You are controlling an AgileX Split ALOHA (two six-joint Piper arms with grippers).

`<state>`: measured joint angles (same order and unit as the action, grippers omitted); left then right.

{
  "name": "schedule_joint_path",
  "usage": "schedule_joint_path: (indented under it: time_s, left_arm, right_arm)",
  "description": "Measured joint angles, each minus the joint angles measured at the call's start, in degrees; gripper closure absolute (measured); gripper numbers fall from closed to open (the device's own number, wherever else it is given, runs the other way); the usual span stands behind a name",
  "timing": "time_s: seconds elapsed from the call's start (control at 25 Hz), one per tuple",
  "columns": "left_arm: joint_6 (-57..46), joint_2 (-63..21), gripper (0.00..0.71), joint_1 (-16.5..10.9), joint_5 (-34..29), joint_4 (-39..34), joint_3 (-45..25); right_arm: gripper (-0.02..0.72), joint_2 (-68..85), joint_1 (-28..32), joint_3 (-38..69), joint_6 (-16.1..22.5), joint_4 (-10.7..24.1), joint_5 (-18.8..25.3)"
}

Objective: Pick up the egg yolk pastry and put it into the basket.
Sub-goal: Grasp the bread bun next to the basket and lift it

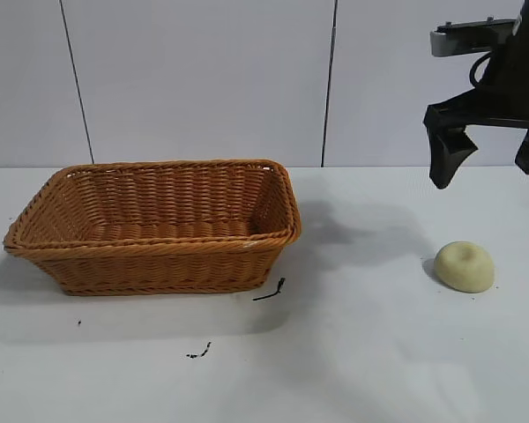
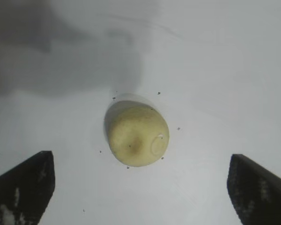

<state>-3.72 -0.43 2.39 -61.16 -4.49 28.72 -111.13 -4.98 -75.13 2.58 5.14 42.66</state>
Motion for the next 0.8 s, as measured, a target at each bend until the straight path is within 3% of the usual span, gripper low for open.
schedule_joint_path:
  time_s: [0.24, 0.6, 0.72, 0.8]
  left_arm:
    - [0.00, 0.00, 0.014, 0.00, 0.00, 0.00, 0.00]
    - [0.00, 0.00, 0.014, 0.00, 0.00, 0.00, 0.00]
    - [0.00, 0.00, 0.014, 0.00, 0.00, 0.00, 0.00]
    - [0.00, 0.00, 0.014, 0.00, 0.00, 0.00, 0.00]
  right_arm:
    - [0.010, -4.69, 1.78, 0.00, -3.25, -3.78, -2.54]
    - [0.014, -10.40, 1.78, -0.02, -3.55, -5.89, -6.41]
    - [0.086, -10.53, 1.78, -0.02, -3.55, -5.89, -6.54]
    - [0.213, -10.53, 1.78, -0.02, -3.55, -5.96, -6.54]
